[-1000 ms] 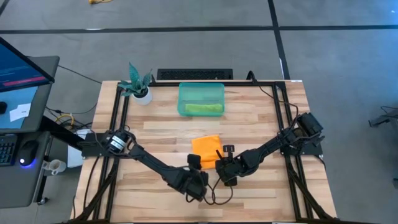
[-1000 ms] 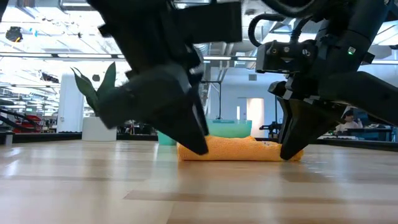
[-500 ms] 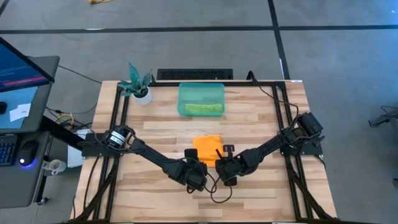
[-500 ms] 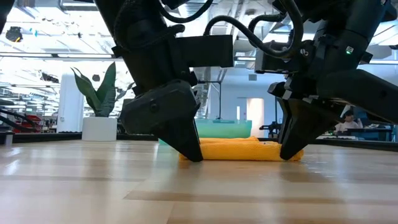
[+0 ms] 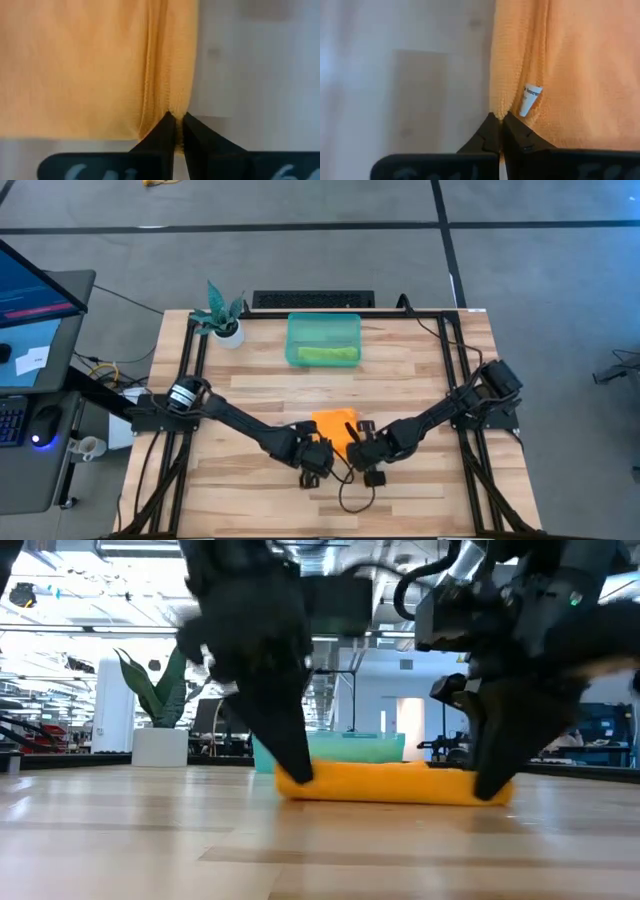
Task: Roll microfiber towels into tight, uniform cylinder then place into a basket
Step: Roll the orange towel
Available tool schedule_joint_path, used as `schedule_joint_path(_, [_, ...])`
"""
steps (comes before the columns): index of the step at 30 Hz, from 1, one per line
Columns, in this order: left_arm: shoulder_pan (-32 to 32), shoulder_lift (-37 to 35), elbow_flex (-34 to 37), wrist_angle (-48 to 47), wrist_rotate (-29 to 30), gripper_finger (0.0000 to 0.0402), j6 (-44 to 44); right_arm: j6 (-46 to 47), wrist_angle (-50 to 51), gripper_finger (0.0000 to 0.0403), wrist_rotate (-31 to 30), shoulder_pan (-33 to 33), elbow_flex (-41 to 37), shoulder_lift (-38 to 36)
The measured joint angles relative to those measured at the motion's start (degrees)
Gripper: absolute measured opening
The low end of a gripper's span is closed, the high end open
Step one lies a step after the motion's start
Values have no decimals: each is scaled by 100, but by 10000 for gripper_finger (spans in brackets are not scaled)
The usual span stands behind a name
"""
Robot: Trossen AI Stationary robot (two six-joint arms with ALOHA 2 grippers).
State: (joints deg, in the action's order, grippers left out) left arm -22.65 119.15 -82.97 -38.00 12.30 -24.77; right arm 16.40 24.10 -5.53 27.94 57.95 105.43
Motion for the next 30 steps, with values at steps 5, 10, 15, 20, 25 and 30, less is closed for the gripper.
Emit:
schedule_joint_path(5, [22, -187, -5, 144, -791, 4, -60, -22, -239, 17, 1068, -9, -15, -226])
schedule_joint_path(10, [115, -194, -12, 426, -1835, 7, -477, -32, -538, 17, 2308, -91, -15, -256])
schedule_joint_path(15, [113, -178, -7, 663, -2279, 3, -1062, 399, -903, 15, 3323, -160, -13, -27])
schedule_joint_path(20, [102, -172, -7, 713, -2665, 4, -1530, 679, -1332, 15, 3855, -167, 2, 340])
schedule_joint_path(25, [28, -166, -1, 875, -3011, 5, -1867, 744, -1451, 18, 3992, -168, 9, 435])
schedule_joint_path(30, [6, -166, 10, 840, -2952, 5, -1948, 1112, -1467, 16, 4074, -342, 6, 424])
